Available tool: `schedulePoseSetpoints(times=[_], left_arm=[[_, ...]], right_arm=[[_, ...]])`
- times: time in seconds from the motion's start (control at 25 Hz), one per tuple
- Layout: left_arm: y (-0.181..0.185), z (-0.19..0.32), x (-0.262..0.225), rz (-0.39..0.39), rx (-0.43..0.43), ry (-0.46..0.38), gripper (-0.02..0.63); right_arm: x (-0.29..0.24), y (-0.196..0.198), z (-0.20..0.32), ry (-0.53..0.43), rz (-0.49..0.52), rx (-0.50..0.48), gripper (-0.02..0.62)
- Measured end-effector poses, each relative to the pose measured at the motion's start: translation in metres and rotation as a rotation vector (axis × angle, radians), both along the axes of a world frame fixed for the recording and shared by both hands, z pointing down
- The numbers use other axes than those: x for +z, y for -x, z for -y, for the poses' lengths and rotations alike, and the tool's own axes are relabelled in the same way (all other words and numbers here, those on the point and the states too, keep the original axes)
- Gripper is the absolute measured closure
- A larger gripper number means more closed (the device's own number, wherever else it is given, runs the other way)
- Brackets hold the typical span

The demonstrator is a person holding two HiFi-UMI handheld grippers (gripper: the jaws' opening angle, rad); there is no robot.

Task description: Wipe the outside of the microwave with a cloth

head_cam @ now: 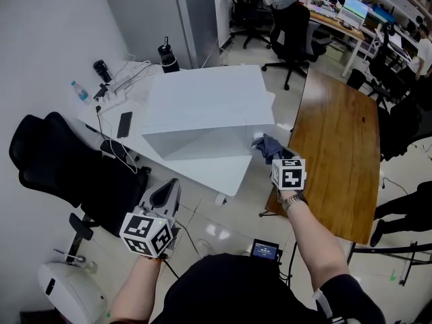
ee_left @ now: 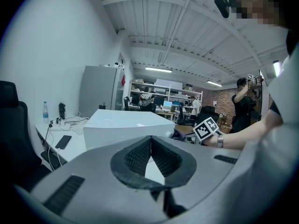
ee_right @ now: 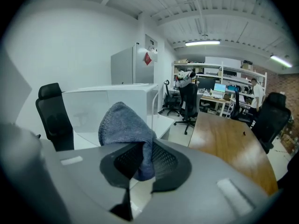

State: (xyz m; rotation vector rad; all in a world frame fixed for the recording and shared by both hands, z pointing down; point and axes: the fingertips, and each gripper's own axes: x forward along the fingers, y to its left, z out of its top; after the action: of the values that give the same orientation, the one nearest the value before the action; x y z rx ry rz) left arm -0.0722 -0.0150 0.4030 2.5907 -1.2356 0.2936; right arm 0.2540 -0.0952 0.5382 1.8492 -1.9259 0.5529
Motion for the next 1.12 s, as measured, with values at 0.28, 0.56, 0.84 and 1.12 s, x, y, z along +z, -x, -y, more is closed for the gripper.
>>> schedulePoseSetpoints(times=[0.28, 0.56, 0.84, 1.12], left_arm=[[-0.04, -0.018, -0.005, -0.015, 0.067, -0.023, 0.598], [-0.089, -0.046, -0.022, -0.024, 0.237, -0.088, 0.468], [-0.122, -0.086, -0.036, -0.024, 0.372, -0.163, 0.342], [-0.14, -0.126, -0.033, 0.012, 0.488, -0.208, 0.33]], right_arm=[[-0.048, 0.016, -0.03, -0.077, 0.014, -0.132, 0.551], [-0.103, 0.076, -0.083, -0.143, 0.096, -0.426, 0.551], [-0.149, 0.129, -0.139, -0.182, 0.168, -0.737, 0.551], [-0.165, 0.174, -0.187, -0.195, 0.134, -1.0, 0.551]])
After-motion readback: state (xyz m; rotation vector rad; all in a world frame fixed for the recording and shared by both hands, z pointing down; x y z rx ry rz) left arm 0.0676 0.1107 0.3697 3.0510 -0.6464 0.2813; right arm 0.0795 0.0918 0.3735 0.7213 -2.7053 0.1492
